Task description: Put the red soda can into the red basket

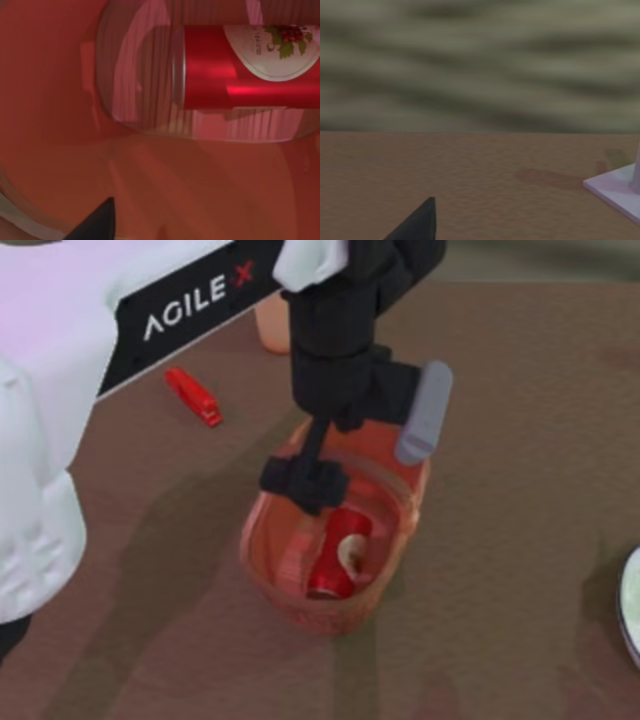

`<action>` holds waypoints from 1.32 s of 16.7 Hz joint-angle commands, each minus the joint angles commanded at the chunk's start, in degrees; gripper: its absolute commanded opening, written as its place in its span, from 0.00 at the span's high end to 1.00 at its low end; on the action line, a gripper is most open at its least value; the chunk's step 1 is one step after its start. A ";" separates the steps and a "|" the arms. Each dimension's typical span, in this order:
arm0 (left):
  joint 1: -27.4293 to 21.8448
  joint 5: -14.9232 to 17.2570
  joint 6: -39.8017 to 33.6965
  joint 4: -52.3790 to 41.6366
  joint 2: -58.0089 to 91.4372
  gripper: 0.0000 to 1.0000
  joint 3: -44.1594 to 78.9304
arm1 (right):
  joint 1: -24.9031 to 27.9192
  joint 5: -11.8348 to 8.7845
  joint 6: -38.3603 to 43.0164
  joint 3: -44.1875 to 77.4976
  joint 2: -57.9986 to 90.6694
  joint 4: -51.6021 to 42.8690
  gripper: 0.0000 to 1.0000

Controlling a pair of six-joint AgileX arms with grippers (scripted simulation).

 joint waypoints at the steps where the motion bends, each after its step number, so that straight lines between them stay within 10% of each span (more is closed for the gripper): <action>1: -0.01 0.00 -0.01 0.52 -0.09 0.00 -0.62 | 0.00 0.00 0.00 0.00 0.00 0.00 0.00; 5: -0.01 0.00 -0.01 0.63 -0.11 0.00 -0.74 | 0.00 0.00 0.00 0.00 0.00 0.00 0.00; 18: -0.01 0.00 -0.01 0.63 -0.11 0.98 -0.74 | 0.00 0.00 0.00 0.00 0.00 0.00 0.00; 22: -0.01 0.00 -0.01 0.63 -0.11 1.00 -0.74 | 0.00 0.00 0.00 0.00 0.00 0.00 0.00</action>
